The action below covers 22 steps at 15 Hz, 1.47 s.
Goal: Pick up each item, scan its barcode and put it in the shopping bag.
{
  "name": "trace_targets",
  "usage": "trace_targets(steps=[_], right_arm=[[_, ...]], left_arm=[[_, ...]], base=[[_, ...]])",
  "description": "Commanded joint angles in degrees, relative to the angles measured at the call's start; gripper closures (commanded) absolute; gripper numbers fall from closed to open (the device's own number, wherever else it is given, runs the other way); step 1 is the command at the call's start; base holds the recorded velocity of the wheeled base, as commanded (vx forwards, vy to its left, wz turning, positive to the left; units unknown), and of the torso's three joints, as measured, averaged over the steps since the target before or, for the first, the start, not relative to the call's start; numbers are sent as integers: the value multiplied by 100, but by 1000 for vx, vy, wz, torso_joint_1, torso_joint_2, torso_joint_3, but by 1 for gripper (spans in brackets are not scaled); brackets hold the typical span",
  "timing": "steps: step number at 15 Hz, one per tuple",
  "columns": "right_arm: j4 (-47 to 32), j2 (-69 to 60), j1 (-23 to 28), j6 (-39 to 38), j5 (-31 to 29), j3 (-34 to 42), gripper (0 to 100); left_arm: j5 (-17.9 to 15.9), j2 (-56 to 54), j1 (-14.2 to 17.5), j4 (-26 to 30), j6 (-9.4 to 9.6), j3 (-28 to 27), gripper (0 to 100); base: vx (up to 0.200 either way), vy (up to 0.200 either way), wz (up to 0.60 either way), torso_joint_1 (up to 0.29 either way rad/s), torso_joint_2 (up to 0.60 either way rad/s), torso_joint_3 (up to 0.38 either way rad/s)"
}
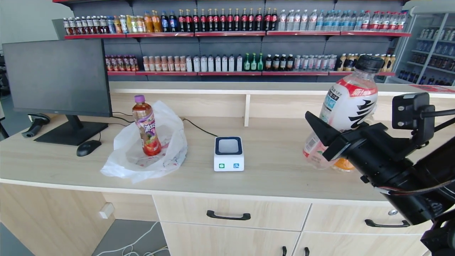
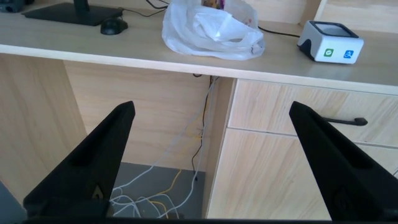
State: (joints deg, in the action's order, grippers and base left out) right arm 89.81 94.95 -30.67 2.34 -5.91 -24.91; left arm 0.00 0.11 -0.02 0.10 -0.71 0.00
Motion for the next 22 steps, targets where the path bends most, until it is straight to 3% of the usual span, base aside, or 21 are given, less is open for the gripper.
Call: trace_targets(steps=[1,12,16,20,22], right_arm=[[19,6,-9,3,11,-32,100],[19,-152,-53,-129,11,364,100],[19,85,-211,-41,20,56,100],[19,67,-211,-32,20,47,100],[19,120,-202,-14,20,21,100]], left_arm=[[0,-2,2,-10,-17,0,0],[9,-2,2,-19,-44,0,0],[9,-2,-6,-19,-26,0,0],[9,-2,-6,-10,-8,0,0],[9,-2,2,-10,-17,0,0]], base=[[0,200,0,17,17,2],[0,200,0,0,2,4],[0,200,0,1,1,4],[0,0,0,0,0,0],[200,0,0,5,2,2]])
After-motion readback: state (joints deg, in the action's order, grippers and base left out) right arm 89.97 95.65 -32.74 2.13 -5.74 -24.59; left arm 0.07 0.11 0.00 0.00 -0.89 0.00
